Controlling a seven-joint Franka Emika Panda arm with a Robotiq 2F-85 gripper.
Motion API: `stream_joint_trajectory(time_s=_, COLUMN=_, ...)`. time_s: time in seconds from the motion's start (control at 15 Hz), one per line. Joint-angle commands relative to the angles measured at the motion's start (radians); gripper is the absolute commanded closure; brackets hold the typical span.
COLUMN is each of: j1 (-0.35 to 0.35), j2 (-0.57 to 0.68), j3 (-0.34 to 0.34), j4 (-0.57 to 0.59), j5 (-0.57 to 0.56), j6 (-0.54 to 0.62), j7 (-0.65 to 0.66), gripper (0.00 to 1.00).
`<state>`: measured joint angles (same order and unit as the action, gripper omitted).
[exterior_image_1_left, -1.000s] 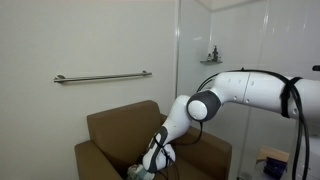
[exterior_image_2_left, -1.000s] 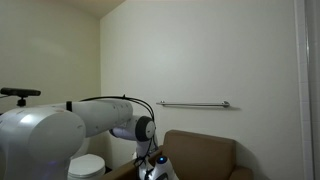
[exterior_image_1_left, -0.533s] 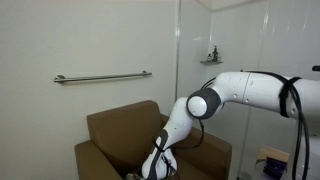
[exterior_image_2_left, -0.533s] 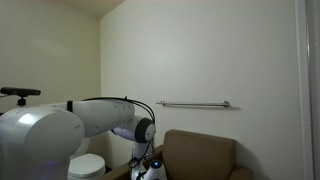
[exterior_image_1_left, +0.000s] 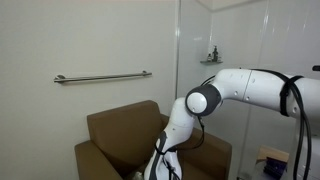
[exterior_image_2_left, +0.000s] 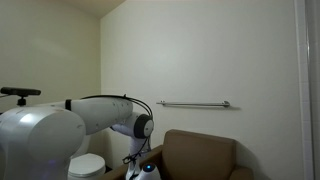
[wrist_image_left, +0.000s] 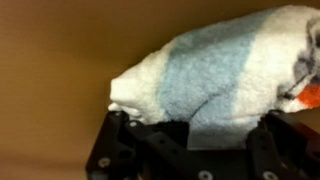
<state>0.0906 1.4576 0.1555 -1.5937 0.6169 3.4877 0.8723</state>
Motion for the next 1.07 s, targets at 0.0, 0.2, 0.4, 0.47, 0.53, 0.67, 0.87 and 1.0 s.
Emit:
stream_joint_trajectory(time_s=0.0, j1=-0.001, j2=-0.04, j3=0.012, j4=-0.064, j5=0.142, j6=-0.007, j7=0.026, gripper=0.95)
stream_joint_trajectory(time_s=0.2, j1=-0.005, j2=-0.037, j3=0.033, j4=-0.046, j5=0.236, j6=-0.017, j7=0.019, gripper=0.95)
stream_joint_trajectory(time_s=0.4, j1=-0.001, j2=-0.043, j3=0.022, j4=-0.064, j5=0.211, j6=-0.017, j7=0.113, gripper=0.95)
stream_joint_trajectory(time_s=0.47, j1=0.003, j2=-0.044, j3=0.015, j4=-0.063, j5=0.209, j6=-0.017, j7=0.137, gripper=0.95)
stream_joint_trajectory(time_s=0.53, j1=0.016, j2=-0.049, j3=-0.001, j4=-0.06, j5=0.21, j6=-0.017, j7=0.152, gripper=0.95)
stream_joint_trajectory(time_s=0.67, j1=0.05, j2=-0.062, j3=-0.041, j4=-0.051, j5=0.211, j6=-0.018, j7=0.171, gripper=0.95)
stream_joint_trajectory(time_s=0.87, j1=0.246, j2=-0.106, j3=-0.226, j4=-0.061, j5=0.285, j6=-0.018, j7=0.209, gripper=0.95)
stream_joint_trajectory(time_s=1.0, j1=0.389, j2=-0.135, j3=-0.349, j4=-0.098, j5=0.333, j6=-0.022, j7=0.203, gripper=0.94)
